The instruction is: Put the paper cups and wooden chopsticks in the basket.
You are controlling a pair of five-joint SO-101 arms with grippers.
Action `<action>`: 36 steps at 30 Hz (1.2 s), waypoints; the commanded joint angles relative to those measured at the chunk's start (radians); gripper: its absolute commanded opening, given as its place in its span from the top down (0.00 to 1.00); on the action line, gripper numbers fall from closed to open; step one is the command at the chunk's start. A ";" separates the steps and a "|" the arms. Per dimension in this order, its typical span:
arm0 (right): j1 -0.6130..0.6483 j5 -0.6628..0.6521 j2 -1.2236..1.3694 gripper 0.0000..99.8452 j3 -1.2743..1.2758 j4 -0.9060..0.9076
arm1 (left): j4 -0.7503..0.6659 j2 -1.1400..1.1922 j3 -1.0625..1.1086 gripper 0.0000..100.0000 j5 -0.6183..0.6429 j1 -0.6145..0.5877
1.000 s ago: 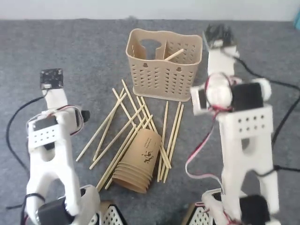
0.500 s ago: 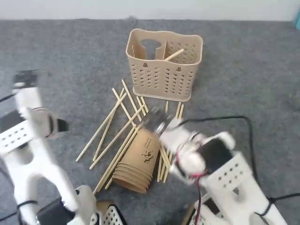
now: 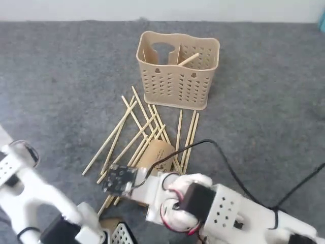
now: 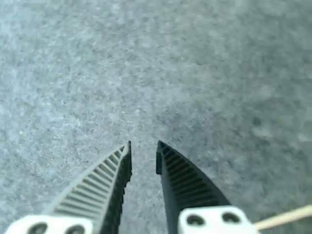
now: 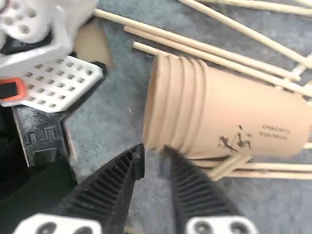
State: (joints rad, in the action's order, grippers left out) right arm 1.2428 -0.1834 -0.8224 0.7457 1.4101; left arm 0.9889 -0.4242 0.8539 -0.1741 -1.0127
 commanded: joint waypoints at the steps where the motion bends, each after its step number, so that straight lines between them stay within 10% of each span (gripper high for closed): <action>1: 0.053 0.014 0.025 0.80 -0.006 -0.050 | -0.092 -0.003 0.051 0.89 0.063 -0.028; 9: 0.104 0.014 0.019 0.72 0.086 -0.179 | -0.219 -0.002 0.140 0.87 0.135 -0.023; 18: -0.171 0.003 0.016 0.72 0.338 -0.671 | -0.221 -0.002 0.142 0.87 0.135 -0.025; 36: -0.691 -0.164 -0.367 0.83 0.347 -0.613 | -0.241 -0.003 0.162 0.87 0.133 -0.017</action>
State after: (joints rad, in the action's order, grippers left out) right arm 0.6107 -0.3322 -1.1446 1.0986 0.7933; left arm 0.7725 -0.4242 1.0196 -0.0499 -1.0311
